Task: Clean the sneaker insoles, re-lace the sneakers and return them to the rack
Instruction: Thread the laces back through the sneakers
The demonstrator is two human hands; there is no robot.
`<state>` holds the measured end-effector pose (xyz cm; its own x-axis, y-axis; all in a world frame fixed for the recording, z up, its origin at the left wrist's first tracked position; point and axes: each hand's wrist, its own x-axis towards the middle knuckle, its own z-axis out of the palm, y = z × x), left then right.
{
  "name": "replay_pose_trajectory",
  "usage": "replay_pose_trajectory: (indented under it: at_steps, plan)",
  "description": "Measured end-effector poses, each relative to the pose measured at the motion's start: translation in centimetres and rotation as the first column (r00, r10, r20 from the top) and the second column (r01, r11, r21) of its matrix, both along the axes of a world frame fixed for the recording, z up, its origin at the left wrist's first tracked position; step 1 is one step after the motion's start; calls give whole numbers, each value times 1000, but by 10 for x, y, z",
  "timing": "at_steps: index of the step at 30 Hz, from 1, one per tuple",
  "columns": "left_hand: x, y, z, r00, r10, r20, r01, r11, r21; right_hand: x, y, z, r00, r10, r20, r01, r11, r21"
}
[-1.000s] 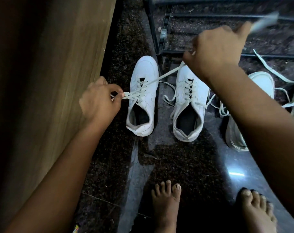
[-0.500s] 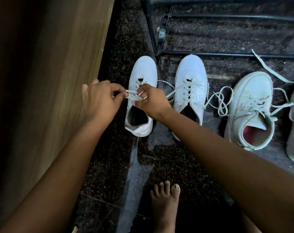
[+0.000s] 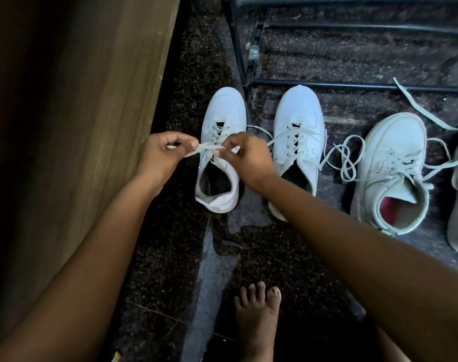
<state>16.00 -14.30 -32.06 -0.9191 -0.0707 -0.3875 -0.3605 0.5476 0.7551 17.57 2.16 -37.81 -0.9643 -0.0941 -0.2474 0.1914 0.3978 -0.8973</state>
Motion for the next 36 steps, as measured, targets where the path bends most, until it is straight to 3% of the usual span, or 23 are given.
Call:
replay_pose_trajectory:
  at_steps: [2, 4, 5, 11, 16, 24, 26, 29, 31, 34, 36]
  plan:
    - [1, -16, -3, 992, -98, -75, 75, 963, -259, -7, 18, 2, 993, 50, 103, -30, 982, -189]
    - [4, -32, -4, 975, -209, -72, 117, 765, -633, -14, 34, 3, 986, 79, 149, -40, 969, -245]
    - [7, -38, -5, 967, -245, -62, 127, 684, -719, -18, 41, 2, 988, 63, 142, -33, 978, -204]
    - [25, -49, -17, 965, -260, 30, 138, 409, -902, -28, 48, -1, 998, -12, 57, -1, 974, 226]
    - [28, -35, -29, 967, -230, 109, 179, 307, -935, -23, 45, 2, 993, -41, 109, -30, 814, 580]
    - [8, -29, -39, 960, -190, 206, 253, 271, -929, -12, 44, -1, 996, 51, 67, -84, 591, 802]
    - [9, -38, -45, 945, -232, 231, 301, 338, -892, -11, 45, 0, 993, 94, 74, -114, 546, 830]
    - [22, -57, -51, 900, -281, 333, 434, 509, -743, -16, 58, 7, 990, 124, 70, -123, 490, 863]
    - [39, -67, -53, 874, -176, 453, 457, 616, -642, -22, 70, 12, 992, 117, 50, -96, 434, 896]
    - [64, -82, -57, 769, -111, 629, 561, 591, -580, -28, 81, 19, 996, 91, 9, -43, 383, 923]
    - [69, -82, -59, 778, -131, 614, 558, 592, -581, -30, 75, 23, 996, 92, -21, -17, 393, 919]
